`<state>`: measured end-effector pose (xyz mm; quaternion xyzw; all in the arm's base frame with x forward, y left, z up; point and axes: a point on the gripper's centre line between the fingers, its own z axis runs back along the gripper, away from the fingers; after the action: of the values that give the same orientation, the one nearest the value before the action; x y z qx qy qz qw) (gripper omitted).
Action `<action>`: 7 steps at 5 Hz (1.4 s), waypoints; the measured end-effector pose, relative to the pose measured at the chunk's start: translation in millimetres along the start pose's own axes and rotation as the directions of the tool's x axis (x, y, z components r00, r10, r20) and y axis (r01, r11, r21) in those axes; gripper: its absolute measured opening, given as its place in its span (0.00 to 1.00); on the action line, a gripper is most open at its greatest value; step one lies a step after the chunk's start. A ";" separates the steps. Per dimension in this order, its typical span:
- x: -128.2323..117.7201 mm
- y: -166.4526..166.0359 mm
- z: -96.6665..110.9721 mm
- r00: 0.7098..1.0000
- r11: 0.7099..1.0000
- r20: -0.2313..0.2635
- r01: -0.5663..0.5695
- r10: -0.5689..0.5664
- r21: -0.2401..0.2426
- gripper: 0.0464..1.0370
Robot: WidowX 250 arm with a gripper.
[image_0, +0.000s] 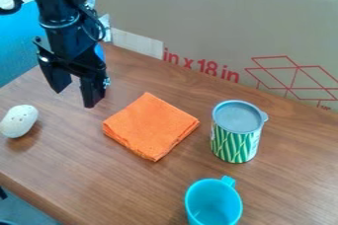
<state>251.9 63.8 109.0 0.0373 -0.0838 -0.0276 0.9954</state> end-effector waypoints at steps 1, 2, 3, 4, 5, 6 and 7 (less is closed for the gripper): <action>-1.7 -1.5 -6.2 1.000 1.000 -0.017 0.004 -0.004 -0.006 0.96; 23.1 -25.7 -27.3 0.999 1.000 0.034 0.011 -0.010 -0.020 0.96; 39.8 -41.4 -38.9 0.998 0.999 0.050 0.031 -0.030 -0.010 0.96; 52.1 -51.6 -47.2 0.994 0.998 0.089 0.062 -0.061 -0.016 0.96; 57.9 -52.9 -56.1 0.992 0.999 0.115 0.046 -0.043 -0.019 0.96; 64.9 -52.2 -70.0 0.989 0.999 0.142 -0.030 0.033 -0.019 0.96; 60.3 -53.0 -85.6 0.982 0.997 0.168 -0.080 0.082 -0.017 0.96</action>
<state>323.1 13.3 30.6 0.0262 -0.1687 0.0094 0.9853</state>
